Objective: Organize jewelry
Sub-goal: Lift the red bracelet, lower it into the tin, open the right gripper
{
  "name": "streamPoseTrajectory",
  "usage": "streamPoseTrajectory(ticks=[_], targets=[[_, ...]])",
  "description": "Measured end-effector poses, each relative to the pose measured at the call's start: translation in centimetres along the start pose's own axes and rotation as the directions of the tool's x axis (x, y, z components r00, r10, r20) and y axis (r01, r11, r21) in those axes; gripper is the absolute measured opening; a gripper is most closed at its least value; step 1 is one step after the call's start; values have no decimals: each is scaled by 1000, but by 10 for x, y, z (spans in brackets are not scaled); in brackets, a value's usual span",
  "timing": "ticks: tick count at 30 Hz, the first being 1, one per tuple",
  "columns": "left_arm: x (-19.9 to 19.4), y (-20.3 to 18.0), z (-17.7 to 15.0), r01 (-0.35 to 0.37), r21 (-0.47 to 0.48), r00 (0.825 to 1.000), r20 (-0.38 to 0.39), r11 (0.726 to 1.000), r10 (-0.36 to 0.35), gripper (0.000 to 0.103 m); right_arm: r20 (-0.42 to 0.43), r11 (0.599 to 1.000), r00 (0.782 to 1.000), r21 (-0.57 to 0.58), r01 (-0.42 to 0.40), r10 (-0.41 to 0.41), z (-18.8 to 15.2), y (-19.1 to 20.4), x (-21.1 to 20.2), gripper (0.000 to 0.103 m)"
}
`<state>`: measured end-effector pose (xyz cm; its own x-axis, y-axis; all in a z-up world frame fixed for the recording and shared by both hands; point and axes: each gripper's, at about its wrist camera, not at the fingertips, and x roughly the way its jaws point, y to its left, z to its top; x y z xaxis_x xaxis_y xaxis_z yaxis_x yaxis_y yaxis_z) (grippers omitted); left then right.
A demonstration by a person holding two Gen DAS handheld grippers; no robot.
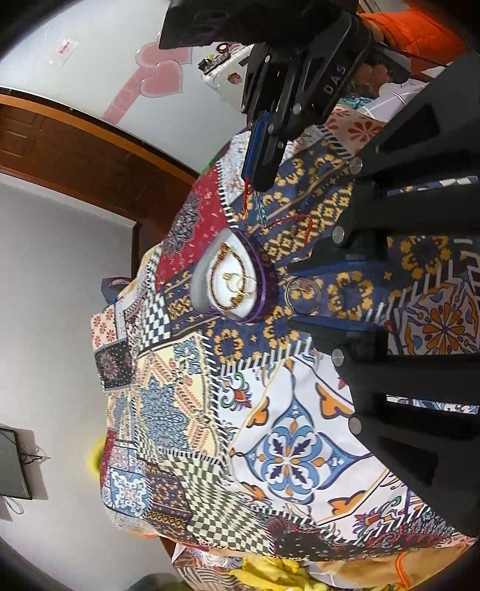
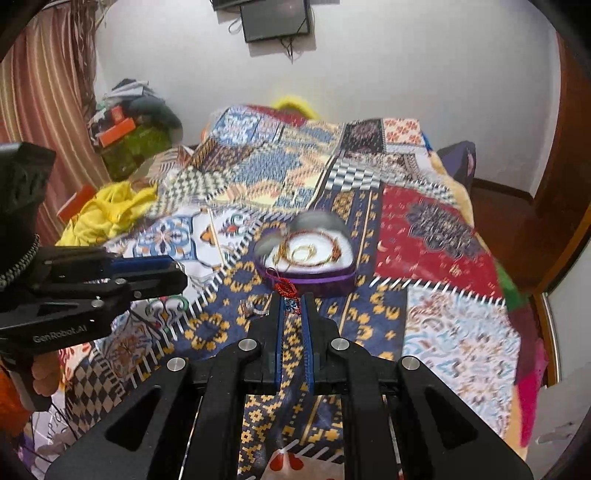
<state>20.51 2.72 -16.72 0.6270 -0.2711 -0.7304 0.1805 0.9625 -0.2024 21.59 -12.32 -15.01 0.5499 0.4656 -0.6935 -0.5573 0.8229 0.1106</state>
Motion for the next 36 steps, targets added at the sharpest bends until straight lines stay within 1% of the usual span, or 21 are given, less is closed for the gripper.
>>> streamPoseTrajectory(ticks=[7, 10, 15, 22, 25, 30, 33, 36], targets=[[-1, -1, 16, 10, -15, 999, 42, 1000, -9, 20, 76, 1000, 997, 6, 27, -28, 17, -6, -16, 8], [2, -2, 22, 7, -17, 999, 50, 1000, -6, 20, 105, 1000, 994, 16, 24, -25, 24, -10, -20, 8], [12, -3, 29, -3, -5, 999, 52, 1000, 3, 20, 146, 999, 989, 23, 22, -25, 38, -14, -22, 8], [27, 1, 40, 1, -2, 999, 49, 1000, -1, 20, 190, 1000, 982, 23, 19, -23, 55, -20, -20, 8], [30, 2, 41, 3, -2, 999, 48, 1000, -3, 20, 195, 999, 980, 32, 15, -21, 59, -23, -15, 8], [47, 4, 51, 7, 3, 999, 34, 1000, -7, 20, 180, 999, 983, 45, 11, -18, 61, -29, -1, 8], [59, 5, 54, 12, 7, 1000, 17, 1000, -12, 20, 154, 999, 988, 46, 7, -14, 60, -31, 12, 8], [72, 7, 56, 15, 10, 1000, -6, 1000, -15, 20, 108, 998, 994, 55, -6, 0, 56, -36, 30, 8]])
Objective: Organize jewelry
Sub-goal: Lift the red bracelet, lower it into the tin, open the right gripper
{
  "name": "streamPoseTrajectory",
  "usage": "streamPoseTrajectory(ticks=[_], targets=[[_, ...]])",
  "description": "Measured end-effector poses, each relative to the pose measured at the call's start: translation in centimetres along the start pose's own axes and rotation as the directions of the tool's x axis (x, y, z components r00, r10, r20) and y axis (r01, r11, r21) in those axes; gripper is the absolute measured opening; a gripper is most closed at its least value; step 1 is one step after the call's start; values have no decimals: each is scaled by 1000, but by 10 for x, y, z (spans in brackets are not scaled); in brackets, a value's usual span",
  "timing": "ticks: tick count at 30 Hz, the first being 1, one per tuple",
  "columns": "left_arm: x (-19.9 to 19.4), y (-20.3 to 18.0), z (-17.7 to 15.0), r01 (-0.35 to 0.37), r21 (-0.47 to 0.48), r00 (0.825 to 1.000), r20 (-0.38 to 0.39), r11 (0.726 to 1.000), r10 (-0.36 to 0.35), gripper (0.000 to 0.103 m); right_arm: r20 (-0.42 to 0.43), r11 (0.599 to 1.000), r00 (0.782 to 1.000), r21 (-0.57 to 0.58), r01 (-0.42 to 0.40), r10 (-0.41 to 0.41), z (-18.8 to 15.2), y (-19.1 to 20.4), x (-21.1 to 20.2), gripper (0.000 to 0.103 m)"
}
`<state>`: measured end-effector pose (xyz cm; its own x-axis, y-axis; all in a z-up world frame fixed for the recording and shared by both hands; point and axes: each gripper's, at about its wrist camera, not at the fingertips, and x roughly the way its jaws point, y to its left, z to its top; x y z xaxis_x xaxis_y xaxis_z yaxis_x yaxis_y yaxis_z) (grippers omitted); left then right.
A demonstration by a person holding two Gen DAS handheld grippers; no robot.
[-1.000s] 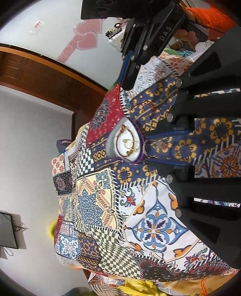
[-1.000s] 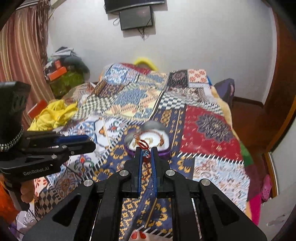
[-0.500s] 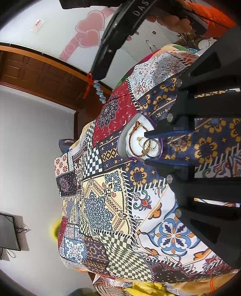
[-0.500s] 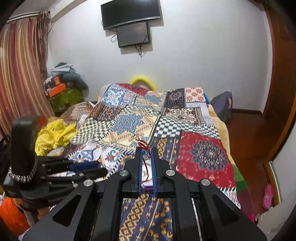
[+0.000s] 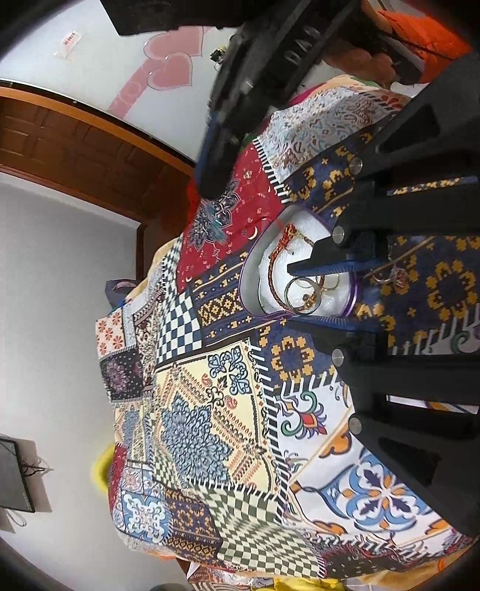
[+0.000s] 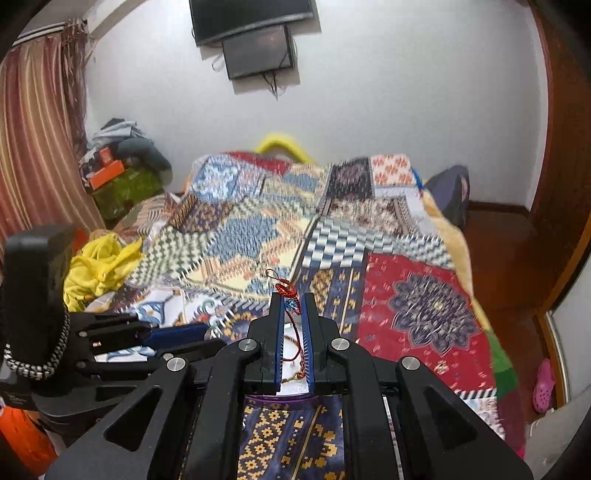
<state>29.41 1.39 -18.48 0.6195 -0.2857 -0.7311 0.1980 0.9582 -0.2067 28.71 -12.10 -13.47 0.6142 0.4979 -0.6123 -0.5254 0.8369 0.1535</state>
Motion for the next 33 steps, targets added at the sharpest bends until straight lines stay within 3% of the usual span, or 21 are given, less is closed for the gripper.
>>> streamPoseTrajectory(ticks=[11, 26, 28, 30, 33], targets=[[28, -2, -1, 3, 25, 998, -58, 1000, -1, 20, -145, 1000, 989, -15, -21, 19, -22, -7, 36, 8], [8, -1, -2, -5, 11, 999, -35, 1000, 5, 20, -187, 998, 982, -64, 11, -23, -23, 2, 36, 9], [2, -1, -1, -13, 16, 1000, -27, 1000, 13, 21, -179, 997, 983, -71, 22, -34, -22, 4, 31, 12], [-5, -2, -1, -27, 23, 999, -17, 999, 27, 21, -167, 996, 985, -76, 36, -48, -21, 6, 25, 23], [-16, -2, 0, -35, 25, 999, -6, 999, 35, 21, -146, 995, 987, -86, 56, -68, -20, 10, 17, 30]])
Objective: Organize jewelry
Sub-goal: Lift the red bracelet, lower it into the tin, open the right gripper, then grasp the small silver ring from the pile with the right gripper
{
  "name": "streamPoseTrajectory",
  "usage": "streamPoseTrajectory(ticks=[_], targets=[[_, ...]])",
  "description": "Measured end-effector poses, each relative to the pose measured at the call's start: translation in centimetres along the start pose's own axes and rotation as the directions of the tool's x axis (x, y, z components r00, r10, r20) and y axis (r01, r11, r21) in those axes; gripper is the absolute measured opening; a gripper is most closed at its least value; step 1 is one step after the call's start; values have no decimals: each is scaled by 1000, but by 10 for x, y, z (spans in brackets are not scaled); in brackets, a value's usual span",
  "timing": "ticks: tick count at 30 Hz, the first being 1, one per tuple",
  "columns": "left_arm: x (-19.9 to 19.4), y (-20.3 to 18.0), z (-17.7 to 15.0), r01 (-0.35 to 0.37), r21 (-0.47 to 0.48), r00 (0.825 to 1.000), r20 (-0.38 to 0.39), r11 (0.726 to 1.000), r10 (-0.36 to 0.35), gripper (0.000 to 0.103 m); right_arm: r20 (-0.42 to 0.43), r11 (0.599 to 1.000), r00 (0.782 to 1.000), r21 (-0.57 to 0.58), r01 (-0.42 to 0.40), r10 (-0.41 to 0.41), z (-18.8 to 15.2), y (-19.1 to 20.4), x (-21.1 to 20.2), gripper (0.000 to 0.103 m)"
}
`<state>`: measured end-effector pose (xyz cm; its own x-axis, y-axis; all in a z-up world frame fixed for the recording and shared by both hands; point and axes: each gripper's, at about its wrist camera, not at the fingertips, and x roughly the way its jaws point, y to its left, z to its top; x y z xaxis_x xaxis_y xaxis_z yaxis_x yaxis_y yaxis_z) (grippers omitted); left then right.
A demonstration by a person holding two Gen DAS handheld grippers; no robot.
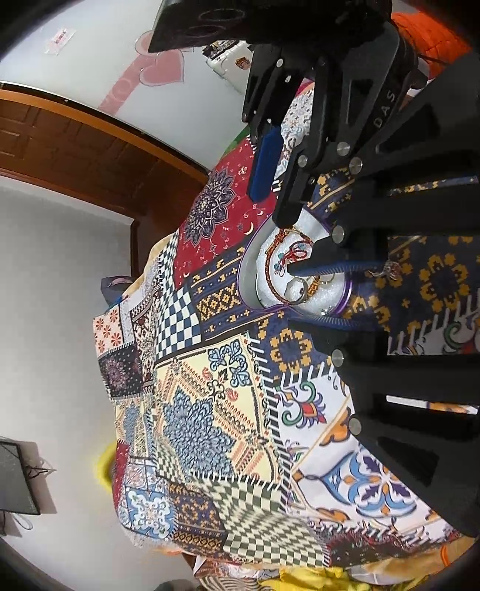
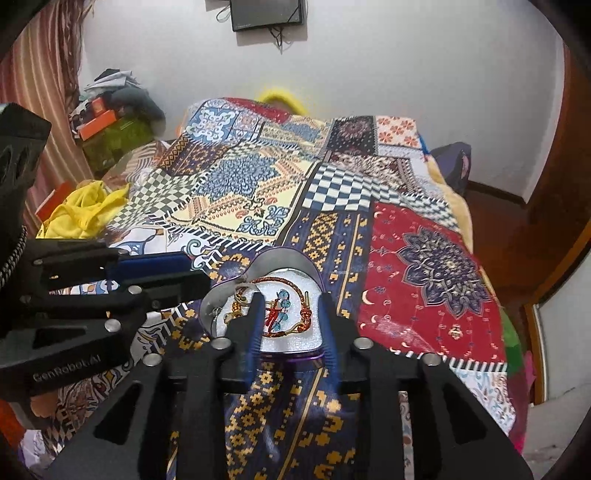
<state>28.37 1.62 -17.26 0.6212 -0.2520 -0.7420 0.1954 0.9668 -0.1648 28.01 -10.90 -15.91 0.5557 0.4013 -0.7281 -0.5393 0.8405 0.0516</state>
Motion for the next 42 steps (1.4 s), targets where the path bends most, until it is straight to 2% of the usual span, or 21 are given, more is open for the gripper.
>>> streamPoseTrajectory(ticks=[8, 18, 24, 32, 40, 41, 42], targets=[[-36, -4, -3, -17, 8, 999, 52, 1000, 17, 31, 44, 1000, 999, -6, 13, -13, -1, 6, -31, 30], [-57, -12, -16, -43, 35, 998, 46, 998, 41, 31, 60, 1000, 998, 17, -11, 10, -8, 16, -47, 30], [-41, -14, -34, -47, 47, 999, -18, 998, 47, 32, 24, 1000, 1000, 18, -17, 17, -22, 19, -38, 30], [3, -15, -57, -47, 52, 990, -133, 998, 53, 32, -47, 998, 998, 53, -35, 37, -45, 10, -18, 30], [27, -23, -61, -29, 82, 987, -154, 996, 42, 32, -122, 994, 990, 93, -61, 72, -61, 0, 2, 31], [28, -24, -62, -31, 90, 988, -150, 995, 44, 31, -129, 994, 989, 91, -62, 73, -62, 0, 4, 31], [29, -25, -62, -32, 94, 988, -148, 995, 46, 25, -126, 994, 989, 87, -63, 74, -63, 0, 5, 31]])
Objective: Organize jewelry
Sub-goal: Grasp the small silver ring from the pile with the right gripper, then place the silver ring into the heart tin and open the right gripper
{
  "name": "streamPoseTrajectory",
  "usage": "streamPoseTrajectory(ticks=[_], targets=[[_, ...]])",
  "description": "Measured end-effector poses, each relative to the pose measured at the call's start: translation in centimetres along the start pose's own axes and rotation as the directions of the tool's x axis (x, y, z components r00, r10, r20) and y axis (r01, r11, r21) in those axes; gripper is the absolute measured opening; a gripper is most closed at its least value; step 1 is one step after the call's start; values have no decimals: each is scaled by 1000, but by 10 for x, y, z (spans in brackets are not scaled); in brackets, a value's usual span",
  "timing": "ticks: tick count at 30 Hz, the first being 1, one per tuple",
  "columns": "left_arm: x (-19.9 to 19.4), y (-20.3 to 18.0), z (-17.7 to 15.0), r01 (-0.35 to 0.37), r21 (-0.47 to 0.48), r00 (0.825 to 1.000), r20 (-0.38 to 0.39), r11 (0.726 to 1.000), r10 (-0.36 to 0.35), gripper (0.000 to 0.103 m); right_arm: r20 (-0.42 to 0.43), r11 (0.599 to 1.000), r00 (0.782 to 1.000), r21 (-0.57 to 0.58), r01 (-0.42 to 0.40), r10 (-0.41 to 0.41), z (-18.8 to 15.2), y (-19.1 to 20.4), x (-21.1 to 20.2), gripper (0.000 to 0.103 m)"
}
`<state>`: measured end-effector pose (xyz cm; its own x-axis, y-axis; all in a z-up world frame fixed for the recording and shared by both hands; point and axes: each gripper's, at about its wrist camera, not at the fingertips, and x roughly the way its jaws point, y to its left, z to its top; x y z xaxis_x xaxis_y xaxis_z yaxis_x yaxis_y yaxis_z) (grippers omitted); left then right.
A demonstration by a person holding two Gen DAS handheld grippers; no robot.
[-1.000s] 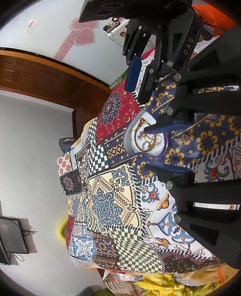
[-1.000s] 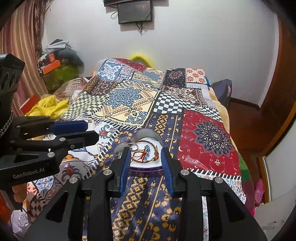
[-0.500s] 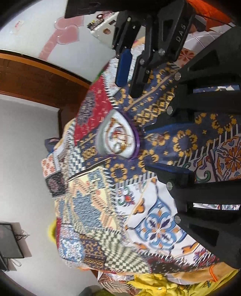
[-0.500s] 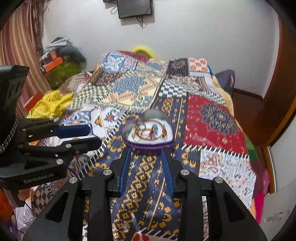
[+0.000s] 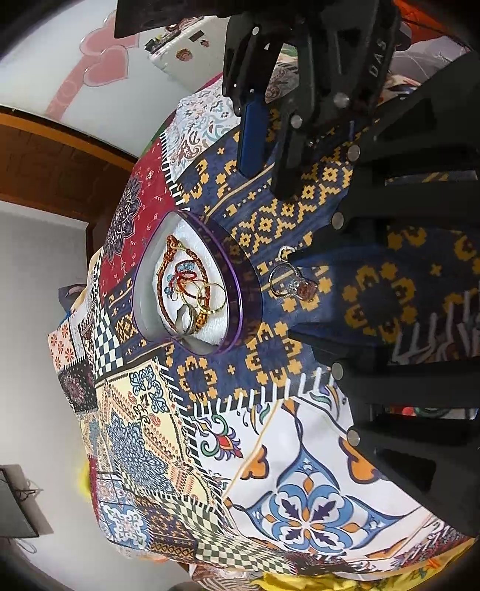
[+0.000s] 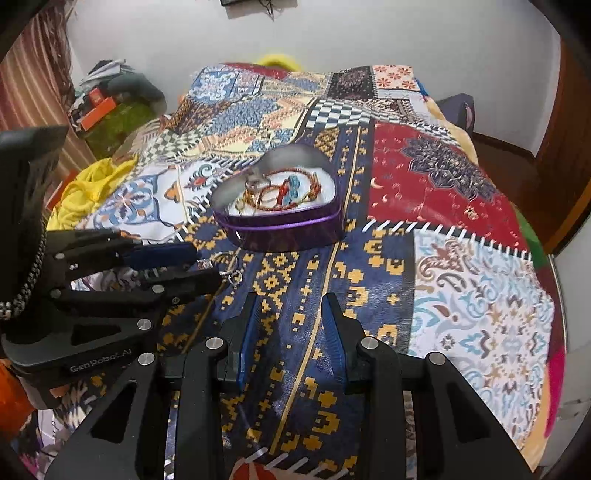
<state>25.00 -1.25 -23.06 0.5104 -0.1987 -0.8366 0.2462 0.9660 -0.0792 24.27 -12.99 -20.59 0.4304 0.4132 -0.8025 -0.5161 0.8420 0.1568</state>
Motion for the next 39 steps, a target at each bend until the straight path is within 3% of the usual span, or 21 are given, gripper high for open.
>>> streamPoseTrajectory(ticks=[3, 16, 21, 27, 39], targets=[[1, 1, -1, 12, 3, 1000, 6, 1000, -12, 10, 8, 1000, 1000, -14, -5, 5, 0, 3, 0, 33], [-32, 29, -7, 9, -67, 996, 85, 998, -3, 10, -3, 988, 1000, -151, 8, -8, 10, 39, 22, 32], [-39, 35, -9, 3, -87, 995, 97, 996, 6, 10, -3, 980, 999, -197, 31, -32, 9, 47, 28, 10], [-51, 32, -7, 4, -84, 992, 123, 997, 7, 10, 4, 987, 1000, -161, 10, -10, 11, 42, 22, 9], [-69, 23, 11, 17, -78, 983, 181, 997, -2, 10, 155, 995, 987, -92, 46, -32, 29, 28, -32, 9]])
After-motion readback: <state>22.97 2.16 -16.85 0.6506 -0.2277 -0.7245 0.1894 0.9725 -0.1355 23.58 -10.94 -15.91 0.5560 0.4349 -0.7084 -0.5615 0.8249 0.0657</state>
